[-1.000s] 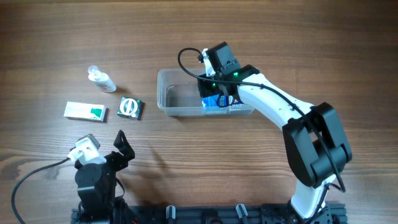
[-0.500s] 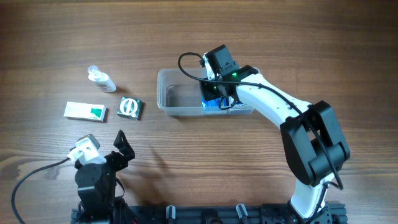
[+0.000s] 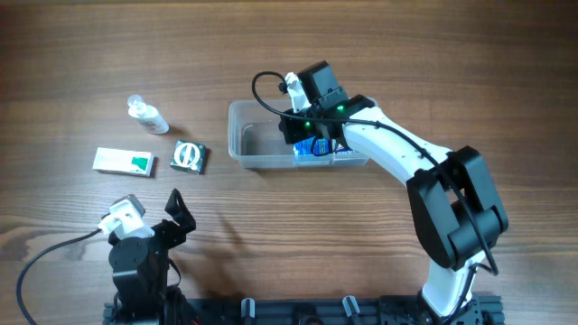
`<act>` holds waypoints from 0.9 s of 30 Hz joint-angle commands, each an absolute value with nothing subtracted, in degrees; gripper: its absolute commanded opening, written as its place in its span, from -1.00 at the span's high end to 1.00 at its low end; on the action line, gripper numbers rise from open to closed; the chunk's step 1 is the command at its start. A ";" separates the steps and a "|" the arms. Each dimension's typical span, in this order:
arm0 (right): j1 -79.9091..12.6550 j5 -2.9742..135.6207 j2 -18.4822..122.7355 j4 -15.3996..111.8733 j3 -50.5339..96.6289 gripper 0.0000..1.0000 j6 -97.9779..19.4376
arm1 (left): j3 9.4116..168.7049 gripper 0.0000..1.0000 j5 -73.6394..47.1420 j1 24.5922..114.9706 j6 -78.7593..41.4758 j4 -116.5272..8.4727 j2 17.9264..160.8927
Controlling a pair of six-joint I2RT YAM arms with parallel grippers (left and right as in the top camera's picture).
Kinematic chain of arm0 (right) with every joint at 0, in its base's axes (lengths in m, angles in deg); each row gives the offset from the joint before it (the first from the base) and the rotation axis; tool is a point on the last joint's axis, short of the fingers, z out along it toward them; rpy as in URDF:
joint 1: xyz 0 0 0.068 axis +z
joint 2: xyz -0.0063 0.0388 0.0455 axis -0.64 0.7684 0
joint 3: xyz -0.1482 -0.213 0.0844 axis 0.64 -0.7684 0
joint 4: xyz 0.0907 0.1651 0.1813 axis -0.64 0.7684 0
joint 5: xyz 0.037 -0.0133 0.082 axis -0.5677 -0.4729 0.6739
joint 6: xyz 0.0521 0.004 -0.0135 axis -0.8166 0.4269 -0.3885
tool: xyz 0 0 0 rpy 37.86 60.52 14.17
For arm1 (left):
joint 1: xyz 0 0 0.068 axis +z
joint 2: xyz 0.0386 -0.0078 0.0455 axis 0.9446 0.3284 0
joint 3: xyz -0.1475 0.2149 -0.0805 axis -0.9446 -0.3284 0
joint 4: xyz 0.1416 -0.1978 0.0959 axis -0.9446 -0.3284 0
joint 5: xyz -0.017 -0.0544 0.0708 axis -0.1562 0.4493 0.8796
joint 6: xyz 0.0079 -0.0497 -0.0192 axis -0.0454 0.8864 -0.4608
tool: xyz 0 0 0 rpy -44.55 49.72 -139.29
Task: Pack container
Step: 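Lower the Vicks box beside the Hansaplast box and release, then withdraw right arm up to the right side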
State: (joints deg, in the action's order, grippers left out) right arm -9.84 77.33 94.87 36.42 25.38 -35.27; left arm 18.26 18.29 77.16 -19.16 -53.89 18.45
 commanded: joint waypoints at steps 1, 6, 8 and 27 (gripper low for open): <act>-9.42 72.37 97.25 38.24 25.33 0.91 -34.24 | 18.05 -0.99 18.03 77.49 -19.51 -53.69 17.93; -9.42 65.09 98.28 42.15 25.33 0.91 -34.31 | 18.05 -1.00 18.03 77.49 -19.51 -53.69 17.93; -9.42 61.81 98.26 43.37 25.33 0.91 -34.35 | 18.05 -1.00 18.03 77.49 -19.51 -53.69 17.93; -13.31 55.82 73.32 52.14 29.92 0.91 -40.93 | 18.07 -0.99 18.03 77.49 -19.51 -53.69 17.93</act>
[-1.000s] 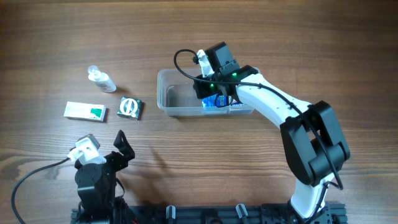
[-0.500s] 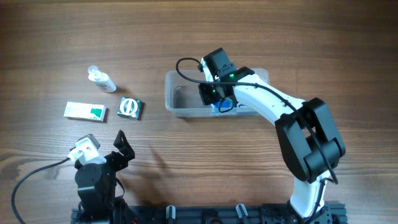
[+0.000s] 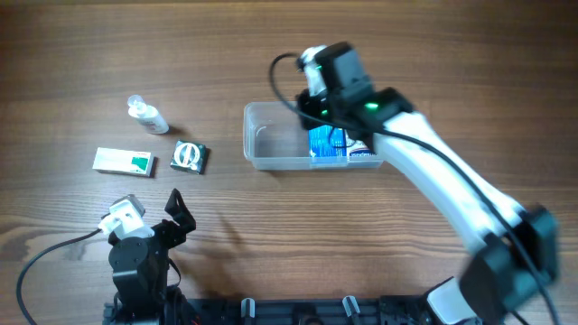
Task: Pack container
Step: 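Withdraw right arm up to the right side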
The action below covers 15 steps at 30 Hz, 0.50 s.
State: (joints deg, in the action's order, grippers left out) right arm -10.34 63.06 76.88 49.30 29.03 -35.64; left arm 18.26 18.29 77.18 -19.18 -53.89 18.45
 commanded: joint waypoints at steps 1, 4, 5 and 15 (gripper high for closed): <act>-15.47 55.03 71.98 54.37 29.92 0.91 -42.31 | 18.07 -1.00 18.03 77.49 -19.51 -53.69 17.93; -21.11 55.32 70.24 58.48 29.92 0.91 -44.25 | 18.05 -1.00 18.03 77.49 -19.51 -53.69 17.93; -23.52 55.32 69.80 59.83 29.92 0.91 -45.56 | 18.05 -0.99 18.03 77.49 -19.51 -53.69 17.93; -47.04 72.96 67.74 62.43 29.92 0.09 -46.53 | 18.05 -0.99 19.19 77.49 -19.85 -52.46 17.93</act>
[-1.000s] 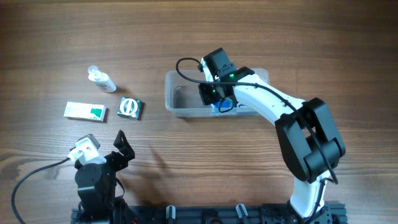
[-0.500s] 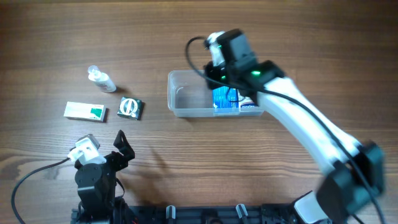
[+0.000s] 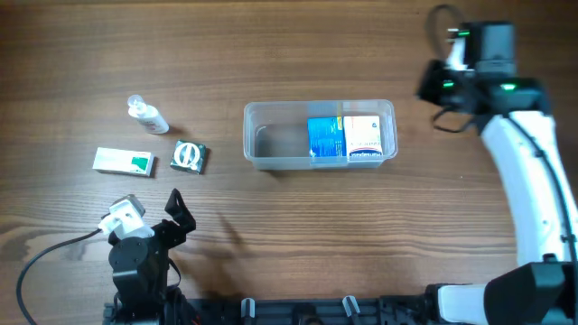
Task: Pack container
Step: 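Withdraw right arm up to the right side, then reach left gripper to the white-green medicine box and grasp it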
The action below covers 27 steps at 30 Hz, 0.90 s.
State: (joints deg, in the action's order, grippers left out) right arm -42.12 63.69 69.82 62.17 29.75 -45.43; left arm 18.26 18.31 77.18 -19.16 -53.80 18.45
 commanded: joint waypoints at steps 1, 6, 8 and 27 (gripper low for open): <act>-48.46 74.77 67.74 62.61 29.92 -0.71 -46.53 | 18.07 -1.00 20.28 77.49 -19.92 -51.31 17.93; -51.41 76.34 67.74 63.85 29.90 -0.99 -46.53 | 18.07 -1.00 19.82 77.49 -19.88 -50.48 17.93; -51.39 76.37 67.77 63.90 29.90 -1.00 -46.53 | 18.07 -0.99 17.66 77.49 -19.81 -50.83 17.93; -51.39 76.37 67.77 63.90 29.83 -0.99 -46.55 | 55.16 -1.00 11.19 77.51 -14.61 -61.75 50.03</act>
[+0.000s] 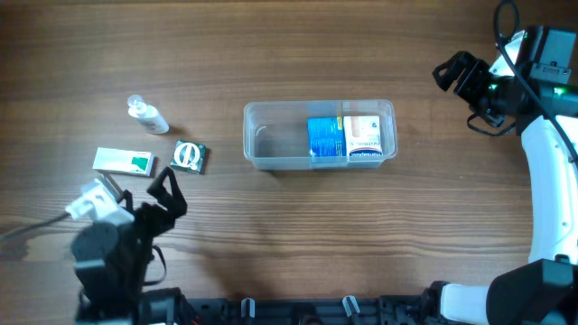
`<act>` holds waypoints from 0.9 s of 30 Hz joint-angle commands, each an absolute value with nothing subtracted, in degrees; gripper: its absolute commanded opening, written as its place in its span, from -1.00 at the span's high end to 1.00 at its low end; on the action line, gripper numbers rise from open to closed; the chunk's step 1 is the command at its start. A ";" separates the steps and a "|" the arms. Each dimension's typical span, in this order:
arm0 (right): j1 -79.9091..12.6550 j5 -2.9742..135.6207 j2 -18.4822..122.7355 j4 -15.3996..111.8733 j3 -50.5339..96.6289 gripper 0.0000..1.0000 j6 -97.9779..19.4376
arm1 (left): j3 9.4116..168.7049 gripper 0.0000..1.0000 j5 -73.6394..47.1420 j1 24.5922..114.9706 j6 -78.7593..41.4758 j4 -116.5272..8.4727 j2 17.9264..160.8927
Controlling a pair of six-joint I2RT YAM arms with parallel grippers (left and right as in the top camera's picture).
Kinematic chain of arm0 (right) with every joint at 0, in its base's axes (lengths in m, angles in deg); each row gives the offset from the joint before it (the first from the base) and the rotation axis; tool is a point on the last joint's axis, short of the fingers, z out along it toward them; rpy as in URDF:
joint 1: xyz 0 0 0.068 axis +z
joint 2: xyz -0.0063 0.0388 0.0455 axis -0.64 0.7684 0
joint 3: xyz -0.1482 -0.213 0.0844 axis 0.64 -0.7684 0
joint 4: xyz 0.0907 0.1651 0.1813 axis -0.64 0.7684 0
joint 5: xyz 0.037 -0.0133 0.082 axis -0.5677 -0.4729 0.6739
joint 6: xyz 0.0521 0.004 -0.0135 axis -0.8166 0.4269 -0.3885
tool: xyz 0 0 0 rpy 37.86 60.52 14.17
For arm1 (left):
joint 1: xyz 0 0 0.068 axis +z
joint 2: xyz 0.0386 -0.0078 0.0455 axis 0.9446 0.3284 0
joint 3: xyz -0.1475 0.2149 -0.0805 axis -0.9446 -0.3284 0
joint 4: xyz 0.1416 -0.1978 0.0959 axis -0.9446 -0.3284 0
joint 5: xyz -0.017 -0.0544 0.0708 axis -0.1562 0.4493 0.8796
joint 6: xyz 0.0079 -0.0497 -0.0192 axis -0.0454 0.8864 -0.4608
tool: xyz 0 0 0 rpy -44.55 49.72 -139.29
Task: Pack container
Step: 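Reach left gripper to the white-green medicine box and grasp it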
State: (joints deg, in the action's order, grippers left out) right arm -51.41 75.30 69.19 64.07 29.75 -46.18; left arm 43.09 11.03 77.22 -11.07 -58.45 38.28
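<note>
A clear plastic container (pixel 271 135) lies mid-table with a blue box (pixel 323 139) and a white box (pixel 365 136) in its right half; the left half is bare. To its left lie a small clear bottle (pixel 147 115), a white-and-green box (pixel 124 162) and a dark square packet (pixel 189 156). My left gripper (pixel 169 194) is open near the front left, just below the packet. My right gripper (pixel 462 81) is open at the far right, away from the container, holding nothing.
Wooden table (pixel 271 45) all round. A black rail (pixel 298 311) runs along the front edge by the arm bases. The left arm's cable (pixel 27 230) trails at the front left.
My left arm has risen from its rest and its gripper now sits closer to the packet and the white-and-green box. My right gripper has drawn a little further right.
My right gripper was inside the container at the blue box, then just above it with both boxes lying inside. After that it stood open at the far right. The left arm stayed at rest through these moments and has moved only now.
</note>
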 commanded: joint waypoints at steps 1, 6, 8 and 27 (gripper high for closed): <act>-51.39 76.34 67.77 63.88 29.83 -0.99 -46.55 | 57.87 -0.99 11.12 77.49 -15.51 -62.69 52.77; -51.39 76.34 67.77 63.88 29.83 -0.99 -46.53 | 72.64 -1.00 4.98 77.49 -18.96 -67.02 67.06; -51.39 76.37 67.77 63.88 29.83 -0.99 -46.55 | 74.92 -1.00 5.68 77.51 -20.40 -67.31 70.32; -51.39 76.34 67.77 63.88 29.83 -1.00 -46.55 | 75.62 -0.99 20.83 94.14 15.03 -75.17 97.92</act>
